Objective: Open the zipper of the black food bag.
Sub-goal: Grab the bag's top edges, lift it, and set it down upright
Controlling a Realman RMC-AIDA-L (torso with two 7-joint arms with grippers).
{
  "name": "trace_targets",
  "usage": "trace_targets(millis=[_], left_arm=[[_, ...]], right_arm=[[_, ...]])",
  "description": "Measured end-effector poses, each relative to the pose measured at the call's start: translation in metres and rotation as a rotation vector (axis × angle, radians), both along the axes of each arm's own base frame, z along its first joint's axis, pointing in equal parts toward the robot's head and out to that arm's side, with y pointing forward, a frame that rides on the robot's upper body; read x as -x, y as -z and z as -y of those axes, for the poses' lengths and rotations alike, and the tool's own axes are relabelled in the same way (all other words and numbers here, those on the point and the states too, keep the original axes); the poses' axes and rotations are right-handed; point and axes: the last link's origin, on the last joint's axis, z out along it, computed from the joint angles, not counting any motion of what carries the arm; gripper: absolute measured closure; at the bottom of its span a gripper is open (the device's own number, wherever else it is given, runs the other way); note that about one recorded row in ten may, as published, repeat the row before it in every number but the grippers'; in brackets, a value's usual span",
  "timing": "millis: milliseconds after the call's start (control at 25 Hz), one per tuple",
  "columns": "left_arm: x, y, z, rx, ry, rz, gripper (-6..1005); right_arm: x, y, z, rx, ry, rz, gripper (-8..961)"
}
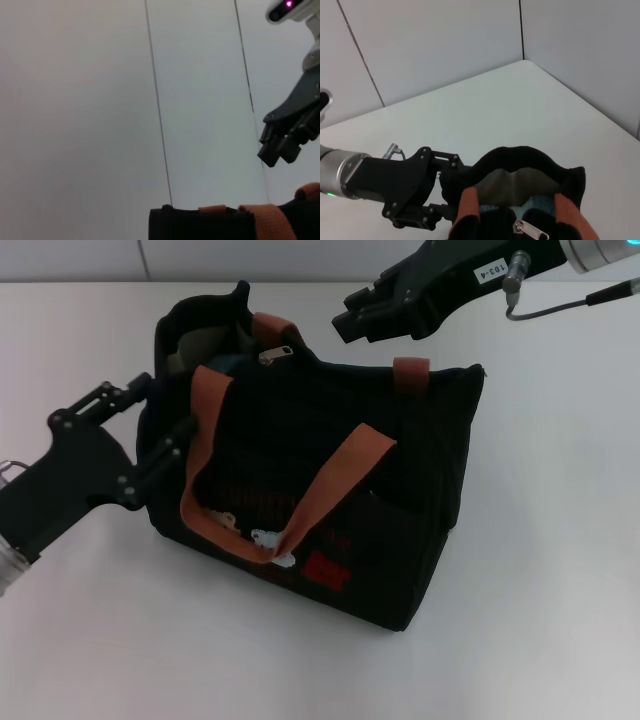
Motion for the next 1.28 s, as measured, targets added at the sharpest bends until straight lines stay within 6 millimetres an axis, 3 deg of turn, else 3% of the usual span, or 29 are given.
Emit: trace_targets(millis=[280,480,960,1280], left_arm=[[-0.008,0.002,-0.002,-0.021,0.043,0.002,619],[-0.016,-0.004,-0.002,-0.043,0.095,0.033,801],[-0.032,-0.012,-0.01,-0.061,0.211,0.03,898],[-0.063,-0.029,-0.019,-0.093,0.408,0.056,891]], right_arm=[[-0.005,-0.007,0.0,-0.021,0.015,-0.018,708],[-0.005,-0.01,0.001,-0.025,0.019,-0.034,709],[-0.008,-0.016,0.002,-0.045,0.021,-0.035,692],[-0.011,-0.026,0.001,-0.084,-0.068,-0.004,679]])
